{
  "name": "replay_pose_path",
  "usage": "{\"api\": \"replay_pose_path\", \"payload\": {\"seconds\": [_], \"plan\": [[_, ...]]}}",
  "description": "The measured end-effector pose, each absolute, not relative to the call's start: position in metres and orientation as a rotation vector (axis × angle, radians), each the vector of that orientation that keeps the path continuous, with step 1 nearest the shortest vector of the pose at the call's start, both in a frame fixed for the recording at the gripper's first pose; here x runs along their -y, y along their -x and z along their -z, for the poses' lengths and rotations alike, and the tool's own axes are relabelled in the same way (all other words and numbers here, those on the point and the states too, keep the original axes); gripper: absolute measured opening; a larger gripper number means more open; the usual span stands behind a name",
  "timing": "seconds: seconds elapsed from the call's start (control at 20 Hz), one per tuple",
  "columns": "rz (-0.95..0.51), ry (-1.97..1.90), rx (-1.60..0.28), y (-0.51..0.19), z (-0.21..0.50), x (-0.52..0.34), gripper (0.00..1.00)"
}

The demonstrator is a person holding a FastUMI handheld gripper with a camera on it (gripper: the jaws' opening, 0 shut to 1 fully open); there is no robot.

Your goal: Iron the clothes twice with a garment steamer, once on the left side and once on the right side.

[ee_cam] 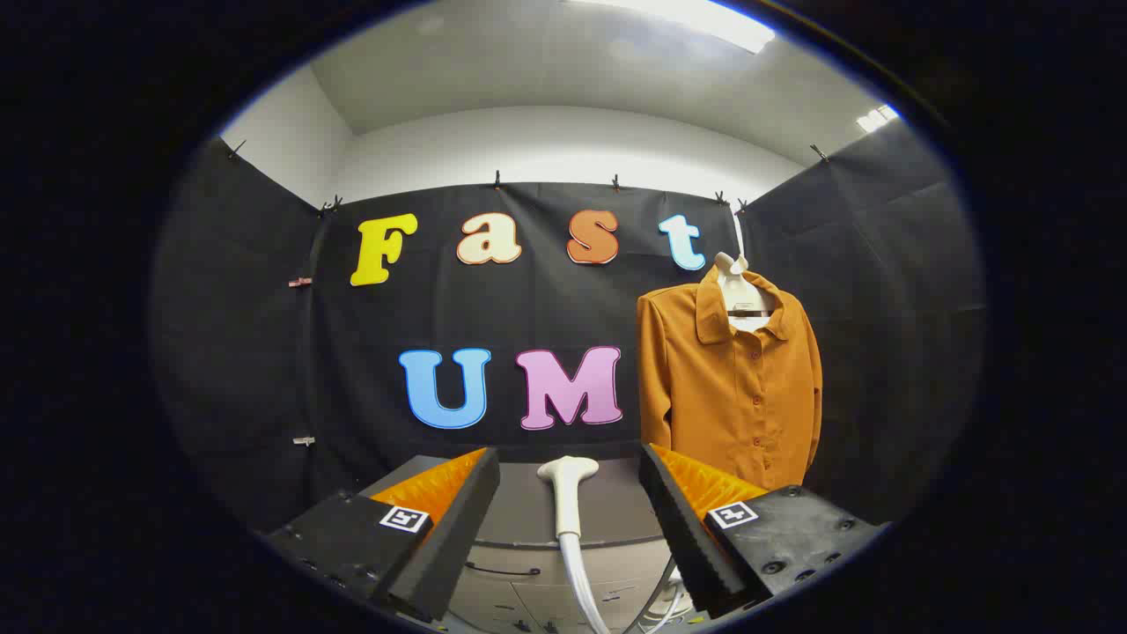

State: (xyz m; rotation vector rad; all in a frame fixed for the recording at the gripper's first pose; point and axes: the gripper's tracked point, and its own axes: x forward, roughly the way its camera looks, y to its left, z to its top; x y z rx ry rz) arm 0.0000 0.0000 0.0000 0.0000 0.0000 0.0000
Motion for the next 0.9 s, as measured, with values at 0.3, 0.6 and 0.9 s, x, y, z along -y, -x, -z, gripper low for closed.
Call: {"api": "replay_pose_path", "payload": {"seconds": [0.3, 0.6, 0.9], "plan": [[0.007, 0.001, 0.003, -0.0027, -0.0026, -0.0012, 0.99], [0.014, 0.002, 0.004, -0.0011, -0.0055, -0.0016, 0.99], [0.018, 0.008, -0.010, 0.0003, -0.0020, -0.0038, 0.99]]}}
